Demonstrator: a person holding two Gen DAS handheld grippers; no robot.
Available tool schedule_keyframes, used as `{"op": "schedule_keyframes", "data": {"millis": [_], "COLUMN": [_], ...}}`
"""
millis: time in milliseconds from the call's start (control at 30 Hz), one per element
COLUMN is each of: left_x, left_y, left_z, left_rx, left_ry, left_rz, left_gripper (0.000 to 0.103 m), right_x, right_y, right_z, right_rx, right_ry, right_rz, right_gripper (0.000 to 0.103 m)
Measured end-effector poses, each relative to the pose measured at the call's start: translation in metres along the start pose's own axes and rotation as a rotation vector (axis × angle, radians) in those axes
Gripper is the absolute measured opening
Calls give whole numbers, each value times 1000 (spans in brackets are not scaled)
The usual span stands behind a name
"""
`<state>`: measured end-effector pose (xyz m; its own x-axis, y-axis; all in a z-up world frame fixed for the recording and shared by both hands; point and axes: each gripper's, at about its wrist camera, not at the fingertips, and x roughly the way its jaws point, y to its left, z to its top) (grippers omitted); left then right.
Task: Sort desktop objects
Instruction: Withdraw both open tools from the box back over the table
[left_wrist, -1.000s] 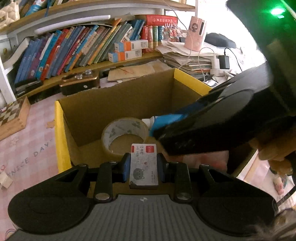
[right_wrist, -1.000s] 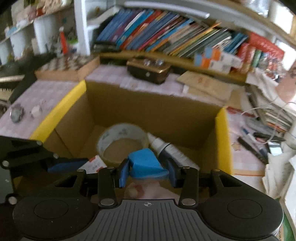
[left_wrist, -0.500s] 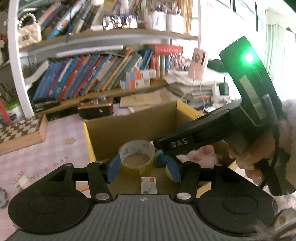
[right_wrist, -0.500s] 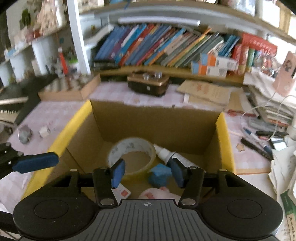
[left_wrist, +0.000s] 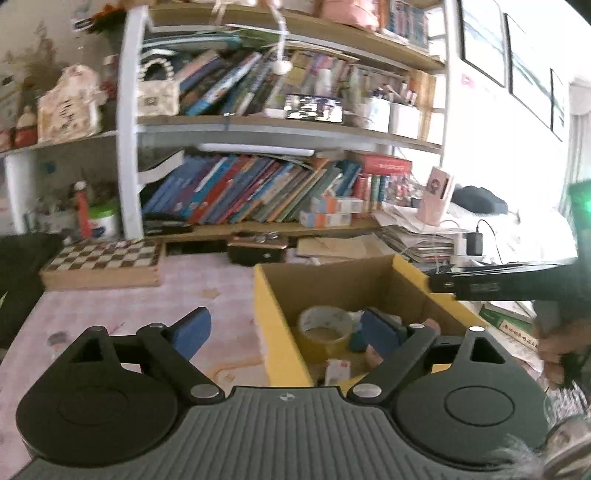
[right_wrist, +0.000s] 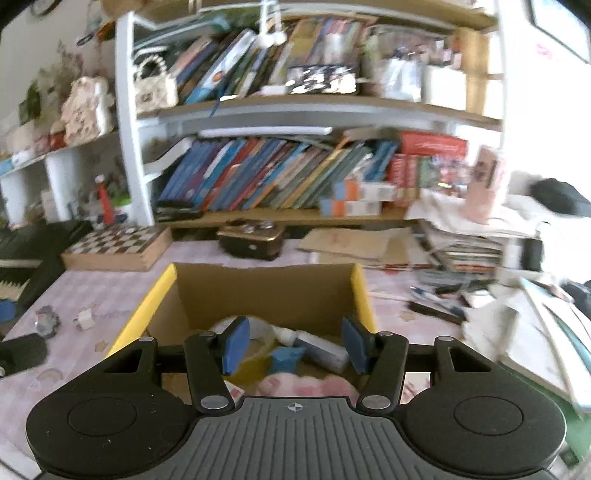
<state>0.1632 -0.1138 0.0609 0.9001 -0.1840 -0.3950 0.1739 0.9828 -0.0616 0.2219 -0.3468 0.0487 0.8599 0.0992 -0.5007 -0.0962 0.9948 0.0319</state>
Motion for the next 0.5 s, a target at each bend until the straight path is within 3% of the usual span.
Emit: {"op": "schedule_keyframes", "data": {"millis": [500], "left_x": [-57], "left_y": [50], "left_z": [-62], "left_rx": [-20], "left_ry": [102], "left_rz": [59], "left_gripper": [99], "right_x": [-68], "right_y": [47], "right_z": [-76], "right_rx": [109], "right_ry": [60], "right_rz": [-99], "right_gripper": [56]}}
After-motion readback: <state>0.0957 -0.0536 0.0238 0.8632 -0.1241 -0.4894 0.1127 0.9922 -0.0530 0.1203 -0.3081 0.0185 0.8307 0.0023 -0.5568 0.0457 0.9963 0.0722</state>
